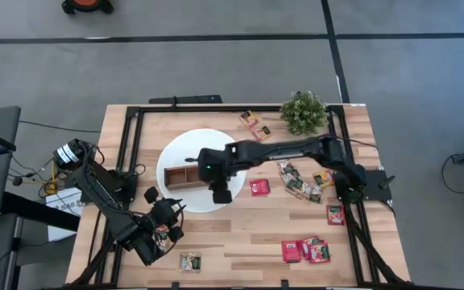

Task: Pick & Place Tea
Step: Put the yellow tea bag into the right section of the wooden organizer, then put the red tea bag into the middle section of the wooden organizer

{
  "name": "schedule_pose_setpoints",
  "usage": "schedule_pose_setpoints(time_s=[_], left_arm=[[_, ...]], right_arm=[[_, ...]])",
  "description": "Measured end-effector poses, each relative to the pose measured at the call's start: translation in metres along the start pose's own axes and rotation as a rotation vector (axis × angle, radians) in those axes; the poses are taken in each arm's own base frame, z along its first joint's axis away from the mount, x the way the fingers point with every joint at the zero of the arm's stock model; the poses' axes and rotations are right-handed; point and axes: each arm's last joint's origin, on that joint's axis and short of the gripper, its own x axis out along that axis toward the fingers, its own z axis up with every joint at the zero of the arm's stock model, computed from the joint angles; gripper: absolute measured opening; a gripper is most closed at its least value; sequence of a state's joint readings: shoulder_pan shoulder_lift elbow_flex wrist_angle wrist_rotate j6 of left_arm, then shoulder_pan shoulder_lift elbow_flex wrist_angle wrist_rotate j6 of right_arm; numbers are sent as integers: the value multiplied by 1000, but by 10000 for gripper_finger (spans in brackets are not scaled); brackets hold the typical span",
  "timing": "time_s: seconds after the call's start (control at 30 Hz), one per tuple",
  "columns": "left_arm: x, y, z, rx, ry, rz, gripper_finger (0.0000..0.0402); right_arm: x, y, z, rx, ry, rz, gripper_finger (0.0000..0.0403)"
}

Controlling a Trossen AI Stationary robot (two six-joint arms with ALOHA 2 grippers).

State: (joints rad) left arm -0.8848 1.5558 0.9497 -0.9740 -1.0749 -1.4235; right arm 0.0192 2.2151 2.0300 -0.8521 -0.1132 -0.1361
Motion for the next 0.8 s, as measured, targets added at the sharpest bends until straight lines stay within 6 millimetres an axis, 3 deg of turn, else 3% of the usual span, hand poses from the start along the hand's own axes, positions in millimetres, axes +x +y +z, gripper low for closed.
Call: schedule_pose_setpoints(time_s=[0.13, 0.2, 0.43, 0.63, 0.8], left_arm=[[0, 0, 0, -3, -3, -1, 96], [0, -1, 0, -5, -3, -2, 96], [0, -1, 0, -6, -3, -3, 96], [0, -1, 0, 13, 9, -5, 97], [0, -1, -2, 21, 79, -17, 97]], right_arm=[[34, -23, -11, 74, 49, -29, 39], [41, -37, -16, 119, 67, -65, 12], [28, -65, -18, 190, 42, -192, 23], [-13, -44, -9, 136, 34, -192, 11], [-29, 11, -14, 55, 105, -301, 3]])
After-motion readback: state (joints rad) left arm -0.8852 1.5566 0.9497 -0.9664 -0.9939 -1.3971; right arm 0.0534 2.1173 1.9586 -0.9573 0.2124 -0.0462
